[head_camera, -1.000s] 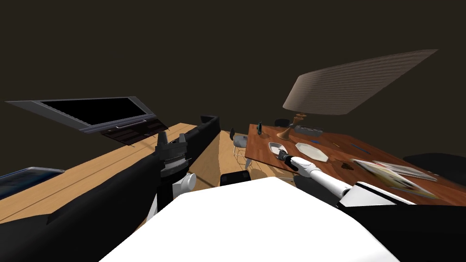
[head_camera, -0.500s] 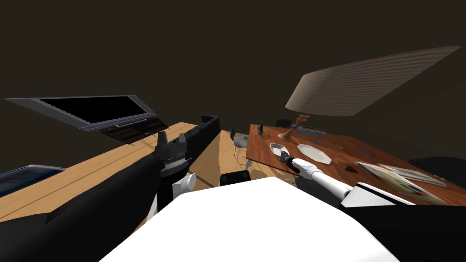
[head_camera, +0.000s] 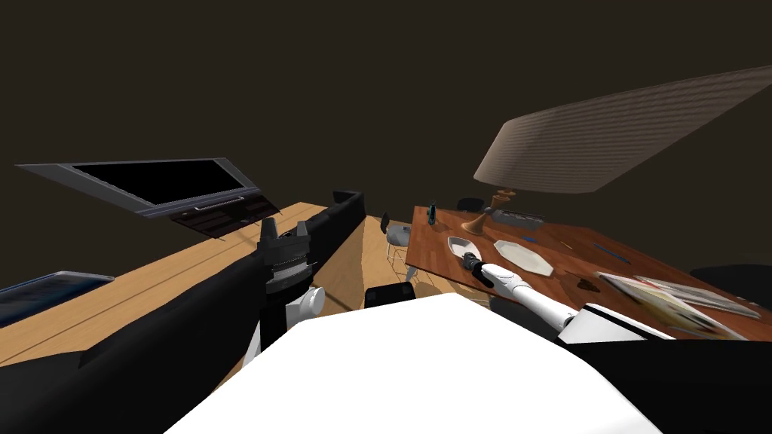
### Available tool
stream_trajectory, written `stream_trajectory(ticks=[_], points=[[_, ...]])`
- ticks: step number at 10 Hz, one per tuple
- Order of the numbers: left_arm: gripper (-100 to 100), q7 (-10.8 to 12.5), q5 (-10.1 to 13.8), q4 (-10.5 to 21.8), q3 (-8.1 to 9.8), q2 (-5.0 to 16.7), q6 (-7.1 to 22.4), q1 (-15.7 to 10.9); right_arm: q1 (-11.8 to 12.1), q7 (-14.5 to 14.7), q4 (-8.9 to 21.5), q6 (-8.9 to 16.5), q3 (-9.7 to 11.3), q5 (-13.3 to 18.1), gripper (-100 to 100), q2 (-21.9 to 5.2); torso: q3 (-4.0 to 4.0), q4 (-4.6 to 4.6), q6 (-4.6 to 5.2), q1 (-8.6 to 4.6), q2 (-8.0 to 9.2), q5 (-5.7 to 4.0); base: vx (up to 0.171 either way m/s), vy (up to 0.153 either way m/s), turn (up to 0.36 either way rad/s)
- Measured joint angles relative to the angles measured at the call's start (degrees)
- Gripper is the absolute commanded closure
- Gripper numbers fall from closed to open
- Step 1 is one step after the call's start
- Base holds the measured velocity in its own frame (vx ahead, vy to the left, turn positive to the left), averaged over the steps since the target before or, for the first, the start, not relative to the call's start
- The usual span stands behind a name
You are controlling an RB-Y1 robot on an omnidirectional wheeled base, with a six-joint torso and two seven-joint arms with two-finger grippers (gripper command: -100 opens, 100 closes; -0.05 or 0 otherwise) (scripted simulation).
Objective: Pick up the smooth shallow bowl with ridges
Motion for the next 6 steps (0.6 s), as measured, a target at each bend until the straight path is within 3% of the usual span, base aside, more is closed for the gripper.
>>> stream_trajectory(ticks=[2, 3, 4, 5, 6], points=[[0, 0.0, 0.0, 0.0, 0.0, 0.0, 0.0, 0.0, -0.06, 0.01, -0.02, 0.03, -0.04, 0.0, 100, -0.05, 0.01, -0.02, 0.04, 0.02, 0.04, -0.04, 0.0, 0.0, 0.0], [0, 0.0, 0.0, 0.0, 0.0, 0.0, 0.0, 0.0, -0.05, 0.01, -0.01, 0.03, -0.03, 0.0, 0, -0.04, 0.02, -0.01, 0.04, 0.03, 0.06, -0.03, 0.0, 0.0, 0.0], [0, 0.0, 0.0, 0.0, 0.0, 0.0, 0.0, 0.0, -0.05, 0.01, -0.01, 0.03, -0.03, 0.0, 100, -0.04, 0.03, -0.01, 0.05, 0.04, 0.06, -0.01, -0.045, 0.071, -0.054], [0, 0.0, 0.0, 0.0, 0.0, -0.01, 0.0, 0.0, 0.25, -0.09, -0.41, -0.59, -0.36, -0.15, 100, -0.94, 0.11, 0.01, 0.12, 0.28, 0.23, 0.05, -0.029, 0.045, -0.032], [0, 0.0, 0.0, 0.0, 0.0, 0.0, 0.0, 0.0, 0.33, -0.13, -0.43, -0.77, -0.4, -0.17, 0, -1.07, 0.12, 0.03, 0.06, 0.26, 0.22, 0.05, -0.005, 0.007, -0.001]])
